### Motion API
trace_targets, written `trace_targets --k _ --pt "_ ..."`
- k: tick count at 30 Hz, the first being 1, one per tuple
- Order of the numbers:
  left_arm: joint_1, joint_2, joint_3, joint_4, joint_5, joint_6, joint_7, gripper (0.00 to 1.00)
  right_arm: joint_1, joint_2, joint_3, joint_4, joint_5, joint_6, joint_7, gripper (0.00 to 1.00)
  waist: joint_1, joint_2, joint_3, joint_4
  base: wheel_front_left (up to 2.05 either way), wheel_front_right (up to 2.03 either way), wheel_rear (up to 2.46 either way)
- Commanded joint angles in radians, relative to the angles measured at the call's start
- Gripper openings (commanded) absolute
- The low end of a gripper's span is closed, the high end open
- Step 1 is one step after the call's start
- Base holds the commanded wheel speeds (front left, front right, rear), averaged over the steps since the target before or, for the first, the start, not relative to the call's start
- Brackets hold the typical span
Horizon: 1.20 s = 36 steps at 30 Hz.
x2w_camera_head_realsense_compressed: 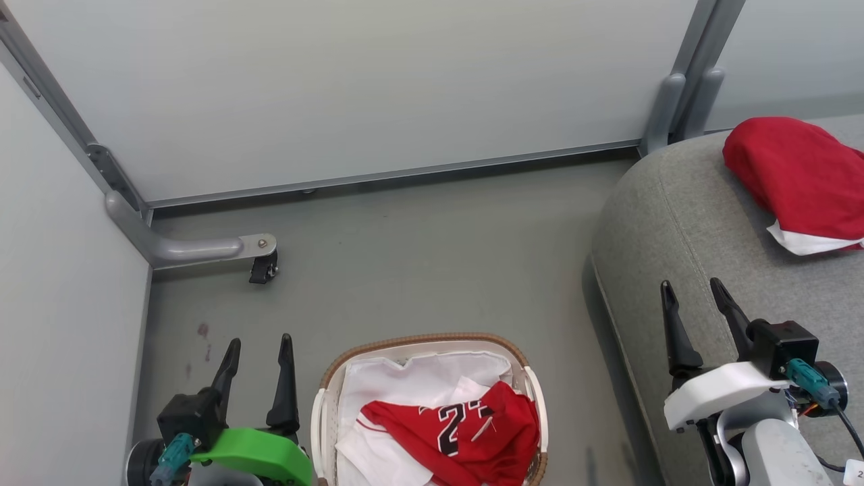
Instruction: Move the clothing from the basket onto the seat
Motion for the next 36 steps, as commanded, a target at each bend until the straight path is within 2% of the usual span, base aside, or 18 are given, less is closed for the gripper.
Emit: trace_targets --k 1,10,20,28,36 --pt "0.001 0.001 -0.001 0.000 0.001 0.003 -0.001 1.00 0.008 -0.003 0.001 0.003 0.007 -0.001 -0.005 1.00 0.0000 0.0000 0.001 0.000 0.00 0.00 0.00" --pt "-0.013 0.001 -0.007 -0.003 0.009 0.001 -0.001 1.00 -0.007 -0.003 0.009 -0.004 0.014 -0.001 -0.005 1.00 0.0000 0.0000 0.014 -0.003 0.00 0.00 0.00" --pt "-0.138 0.001 -0.075 0.058 0.083 -0.019 -0.001 1.00 -0.056 -0.003 0.015 -0.025 0.005 -0.001 -0.005 1.00 0.0000 0.0000 0.107 -0.034 0.00 0.00 0.00" --pt "-0.295 0.006 -0.175 0.234 0.137 -0.033 -0.001 1.00 -0.123 -0.003 0.014 -0.058 0.022 -0.001 -0.005 1.00 0.0000 0.0000 0.244 -0.112 0.00 0.00 0.00" --pt "-0.409 0.007 -0.318 0.426 0.120 -0.036 -0.001 1.00 -0.186 -0.003 0.021 -0.096 0.045 -0.001 -0.005 1.00 0.0000 0.0000 0.383 -0.206 0.00 0.00 0.00"
